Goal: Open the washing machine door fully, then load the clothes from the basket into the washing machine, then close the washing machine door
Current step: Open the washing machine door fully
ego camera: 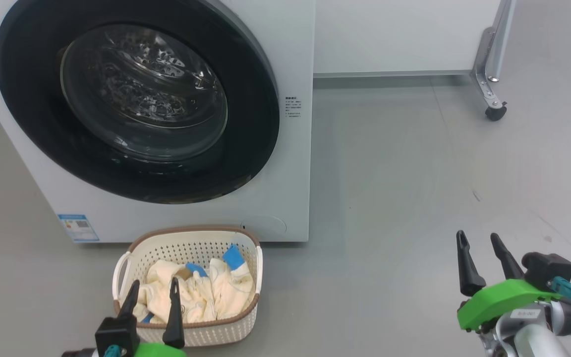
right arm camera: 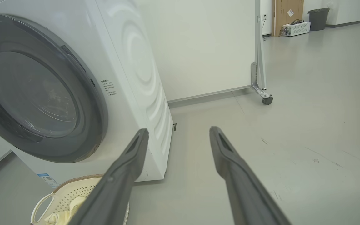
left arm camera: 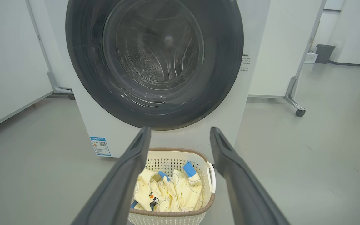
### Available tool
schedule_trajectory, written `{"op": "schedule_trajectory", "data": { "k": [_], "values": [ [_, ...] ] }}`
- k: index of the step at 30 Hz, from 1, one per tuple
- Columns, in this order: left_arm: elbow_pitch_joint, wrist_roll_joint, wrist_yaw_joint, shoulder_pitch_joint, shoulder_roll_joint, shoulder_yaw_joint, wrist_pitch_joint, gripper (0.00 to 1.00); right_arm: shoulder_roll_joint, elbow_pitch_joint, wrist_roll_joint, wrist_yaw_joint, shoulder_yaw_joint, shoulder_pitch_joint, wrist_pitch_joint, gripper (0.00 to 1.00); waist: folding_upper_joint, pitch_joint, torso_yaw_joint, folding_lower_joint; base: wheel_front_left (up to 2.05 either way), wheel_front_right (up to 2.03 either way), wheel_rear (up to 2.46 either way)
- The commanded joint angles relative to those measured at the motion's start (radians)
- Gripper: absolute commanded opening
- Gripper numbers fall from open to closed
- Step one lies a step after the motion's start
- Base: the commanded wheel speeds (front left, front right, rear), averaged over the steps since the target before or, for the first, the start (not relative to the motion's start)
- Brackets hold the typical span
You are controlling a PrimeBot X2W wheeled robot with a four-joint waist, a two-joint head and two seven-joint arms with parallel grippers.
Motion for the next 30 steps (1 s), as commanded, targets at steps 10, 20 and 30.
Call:
{"op": "schedule_trajectory", "data": {
  "k": [10,20,30],
  "values": [
    [-0.030,-0.003,0.005,-0.052,0.011,0.034,-0.014,1.00,-0.008,-0.046,0.001,-0.003,0.034,-0.055,-0.010,1.00,0.0000,0.008,0.004,0.0000,0.00,0.00,0.00],
    [-0.038,-0.001,0.009,-0.055,0.011,0.033,-0.014,1.00,-0.008,-0.070,0.024,-0.003,0.048,-0.055,-0.010,0.00,0.0000,0.031,0.011,0.0000,0.00,0.00,0.00],
    [-0.054,-0.014,0.015,-0.070,0.011,0.011,-0.014,1.00,-0.008,-0.028,0.273,-0.003,0.093,-0.094,-0.010,0.00,0.0000,0.071,0.032,0.0000,0.00,0.00,0.00]
  ]
}}
